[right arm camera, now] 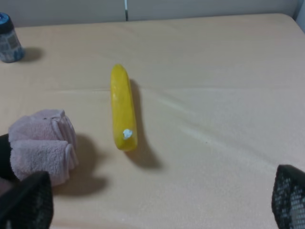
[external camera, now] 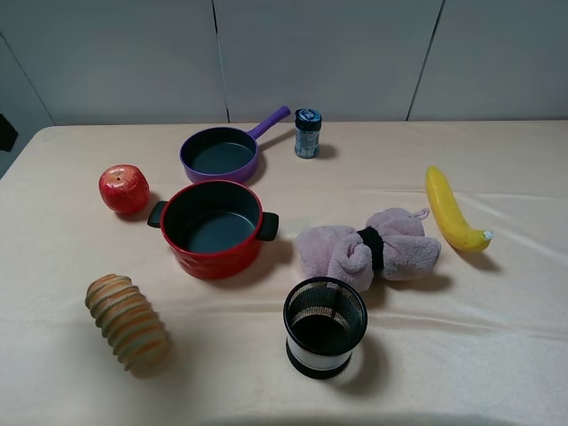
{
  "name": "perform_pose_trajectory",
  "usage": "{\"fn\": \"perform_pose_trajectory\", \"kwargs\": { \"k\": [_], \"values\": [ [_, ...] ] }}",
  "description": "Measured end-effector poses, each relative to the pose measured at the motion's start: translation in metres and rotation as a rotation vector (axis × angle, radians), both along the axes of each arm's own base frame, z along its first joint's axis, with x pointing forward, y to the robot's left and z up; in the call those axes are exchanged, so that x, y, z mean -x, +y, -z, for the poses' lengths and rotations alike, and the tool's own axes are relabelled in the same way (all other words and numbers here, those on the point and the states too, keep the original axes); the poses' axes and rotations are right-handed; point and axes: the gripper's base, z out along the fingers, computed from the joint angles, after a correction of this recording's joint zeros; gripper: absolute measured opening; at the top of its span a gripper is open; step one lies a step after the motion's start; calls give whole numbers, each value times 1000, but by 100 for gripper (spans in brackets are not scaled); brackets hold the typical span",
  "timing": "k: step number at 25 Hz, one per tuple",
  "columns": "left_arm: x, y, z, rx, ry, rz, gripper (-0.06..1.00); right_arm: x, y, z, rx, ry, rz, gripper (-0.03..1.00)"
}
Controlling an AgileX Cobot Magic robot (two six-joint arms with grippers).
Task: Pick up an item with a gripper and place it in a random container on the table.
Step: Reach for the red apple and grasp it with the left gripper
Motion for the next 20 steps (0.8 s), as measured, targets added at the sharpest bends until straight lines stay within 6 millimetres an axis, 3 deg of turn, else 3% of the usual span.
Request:
{"fn": "perform_pose_trajectory", "kwargs": {
  "k": [19,20],
  "values": [
    [-99,-8,45,42,139,-8,96,0,0,0,0,0,0,69],
    [-110,-9,49,39,144,-3,96,0,0,0,0,0,0,69]
  ]
}}
